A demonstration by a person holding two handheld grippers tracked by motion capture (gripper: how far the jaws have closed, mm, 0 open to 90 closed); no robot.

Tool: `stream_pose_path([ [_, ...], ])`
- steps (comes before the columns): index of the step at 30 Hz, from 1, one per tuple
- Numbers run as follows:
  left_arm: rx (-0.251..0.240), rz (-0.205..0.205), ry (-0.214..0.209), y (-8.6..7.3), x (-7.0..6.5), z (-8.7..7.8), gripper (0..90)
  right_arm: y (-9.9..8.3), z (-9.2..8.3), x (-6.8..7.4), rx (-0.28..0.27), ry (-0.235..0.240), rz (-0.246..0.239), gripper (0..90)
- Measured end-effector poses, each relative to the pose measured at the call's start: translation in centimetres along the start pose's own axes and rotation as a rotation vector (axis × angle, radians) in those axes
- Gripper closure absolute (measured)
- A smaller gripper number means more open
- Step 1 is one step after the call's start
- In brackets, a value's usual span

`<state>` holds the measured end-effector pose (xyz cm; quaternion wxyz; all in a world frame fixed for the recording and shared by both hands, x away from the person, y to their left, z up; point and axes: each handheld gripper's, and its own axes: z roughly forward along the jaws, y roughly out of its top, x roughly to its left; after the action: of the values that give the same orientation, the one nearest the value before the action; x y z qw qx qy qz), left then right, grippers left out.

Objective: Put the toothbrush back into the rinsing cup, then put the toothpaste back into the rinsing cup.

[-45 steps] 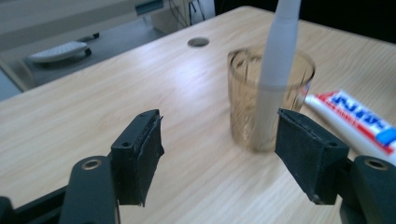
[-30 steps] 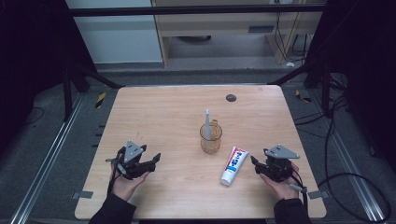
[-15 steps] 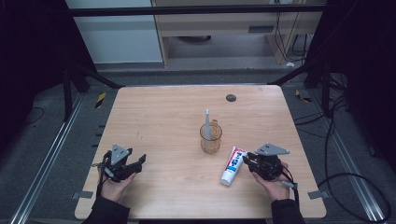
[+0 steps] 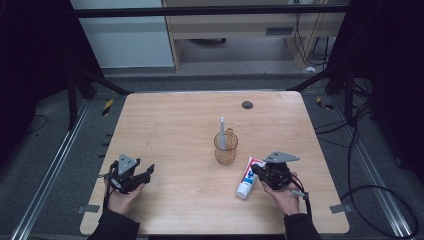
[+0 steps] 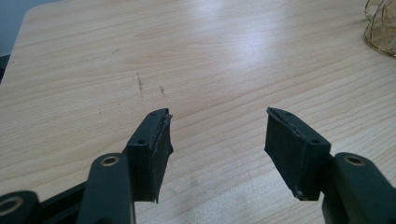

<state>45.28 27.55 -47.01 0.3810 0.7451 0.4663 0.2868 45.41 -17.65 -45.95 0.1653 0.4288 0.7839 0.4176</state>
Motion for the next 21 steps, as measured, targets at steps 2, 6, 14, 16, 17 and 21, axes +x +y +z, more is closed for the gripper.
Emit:
stream_pose_path([
  [2, 0.010, 0.003, 0.001, 0.0, 0.0, 0.0, 40.2, 0.1, 0.3, 0.1, 0.002, 0.002, -0.004, 90.0],
  [6, 0.023, 0.004, 0.004, 0.1, 0.0, 0.0, 40.2, 0.2, 0.8, 0.5, 0.015, 0.009, -0.010, 90.0],
  [14, 0.032, 0.008, 0.006, 0.1, 0.0, 0.1, 39.9, 0.1, 2.0, 1.5, 0.053, 0.037, -0.045, 90.0],
  [16, 0.034, 0.013, 0.007, 0.1, 0.0, 0.2, 39.7, 0.1, 2.3, 1.9, 0.062, 0.046, -0.054, 90.0],
  [17, 0.034, 0.014, 0.008, 0.1, 0.0, 0.2, 39.8, 0.1, 2.4, 2.0, 0.063, 0.050, -0.055, 90.0],
  [21, 0.037, 0.018, 0.012, 0.1, -0.1, 0.2, 39.8, 0.0, 2.7, 2.3, 0.078, 0.060, -0.070, 90.0],
])
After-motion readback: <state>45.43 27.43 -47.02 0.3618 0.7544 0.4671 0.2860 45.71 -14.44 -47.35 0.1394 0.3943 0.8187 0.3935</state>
